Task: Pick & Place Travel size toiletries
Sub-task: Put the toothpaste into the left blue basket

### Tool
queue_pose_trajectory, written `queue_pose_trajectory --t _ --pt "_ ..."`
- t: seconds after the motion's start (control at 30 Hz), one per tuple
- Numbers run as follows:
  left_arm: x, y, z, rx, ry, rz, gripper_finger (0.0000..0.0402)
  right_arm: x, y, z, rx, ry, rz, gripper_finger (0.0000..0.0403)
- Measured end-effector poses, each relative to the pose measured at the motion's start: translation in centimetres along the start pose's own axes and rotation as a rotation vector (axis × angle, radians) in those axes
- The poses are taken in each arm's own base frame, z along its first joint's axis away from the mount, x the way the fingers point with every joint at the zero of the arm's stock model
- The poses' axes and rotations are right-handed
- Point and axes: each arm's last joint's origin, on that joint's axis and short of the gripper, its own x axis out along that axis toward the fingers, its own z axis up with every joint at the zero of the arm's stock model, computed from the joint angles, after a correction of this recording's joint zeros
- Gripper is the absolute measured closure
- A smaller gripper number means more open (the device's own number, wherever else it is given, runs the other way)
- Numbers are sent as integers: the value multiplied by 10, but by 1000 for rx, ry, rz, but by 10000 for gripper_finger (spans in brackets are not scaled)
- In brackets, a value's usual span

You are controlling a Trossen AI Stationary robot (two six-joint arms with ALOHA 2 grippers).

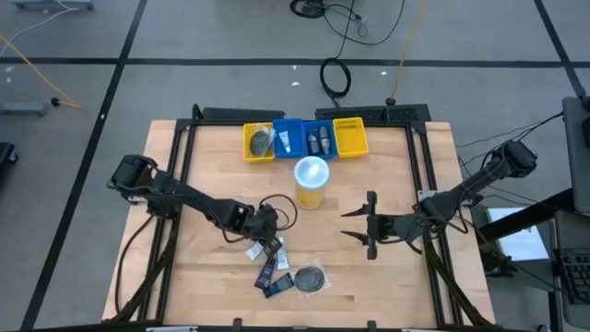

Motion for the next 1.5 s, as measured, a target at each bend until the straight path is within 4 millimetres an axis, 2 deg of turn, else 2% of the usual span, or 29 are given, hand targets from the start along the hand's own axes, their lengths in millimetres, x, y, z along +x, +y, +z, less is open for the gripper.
queue_pose_trajectory --t 0.43,0.6,1.03,1.3,1.5 --pt "-71 20 46 105 -386 78 366 0 0 0 0 0 0 206" --pt "-88 36 65 119 -516 161 366 0 0 0 0 0 0 206" --pt "-102 72 124 153 -761 247 366 0 0 0 0 0 0 206" --pt "-111 99 153 134 -859 216 366 0 0 0 -8 0 0 206" --pt "-101 121 174 103 -916 218 366 0 0 0 -7 0 -1 206"
